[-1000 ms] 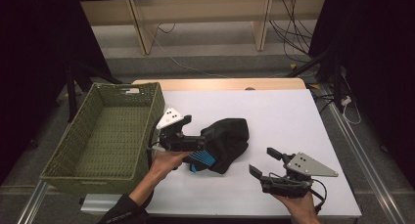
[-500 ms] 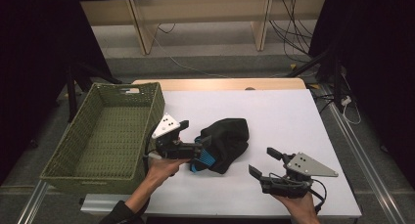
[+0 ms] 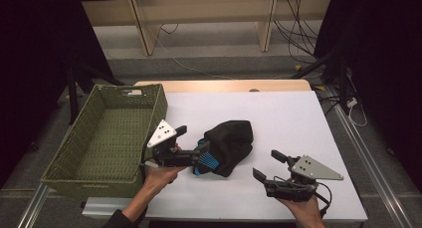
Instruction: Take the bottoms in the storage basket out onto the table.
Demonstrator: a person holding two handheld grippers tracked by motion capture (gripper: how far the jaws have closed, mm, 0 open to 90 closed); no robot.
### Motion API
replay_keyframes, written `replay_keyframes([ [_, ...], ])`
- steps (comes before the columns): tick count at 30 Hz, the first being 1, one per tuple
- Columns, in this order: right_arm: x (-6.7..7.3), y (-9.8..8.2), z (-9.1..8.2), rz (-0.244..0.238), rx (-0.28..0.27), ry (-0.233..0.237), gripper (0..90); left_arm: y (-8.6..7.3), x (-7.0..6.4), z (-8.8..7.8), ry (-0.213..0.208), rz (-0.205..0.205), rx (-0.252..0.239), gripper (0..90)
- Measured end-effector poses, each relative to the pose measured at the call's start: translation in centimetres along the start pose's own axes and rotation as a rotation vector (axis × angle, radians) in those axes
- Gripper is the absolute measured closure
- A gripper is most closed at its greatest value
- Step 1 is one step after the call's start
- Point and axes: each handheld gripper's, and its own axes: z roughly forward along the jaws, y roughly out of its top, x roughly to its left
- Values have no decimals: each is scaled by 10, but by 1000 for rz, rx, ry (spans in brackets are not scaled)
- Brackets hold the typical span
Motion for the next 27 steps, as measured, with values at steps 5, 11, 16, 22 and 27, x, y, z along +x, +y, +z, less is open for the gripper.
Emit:
replay_keyframes([
  [5, 0, 0, 0, 0, -1, -1, 175, -4, -2, -3, 1, 8, -6, 32],
  [11, 0, 0, -1, 0, 2, -3, 174, -8, -7, -5, -3, 21, -8, 32],
  [16, 0, 0, 0, 2, 1, -2, 174, -16, -9, -6, 6, 47, -2, 32],
  [22, 1, 0, 0, -7, -4, -2, 174, -22, -11, -8, -9, 34, 7, 32],
  [27, 1, 0, 0, -5, -3, 0, 174, -27, -12, -10, -10, 36, 15, 32],
])
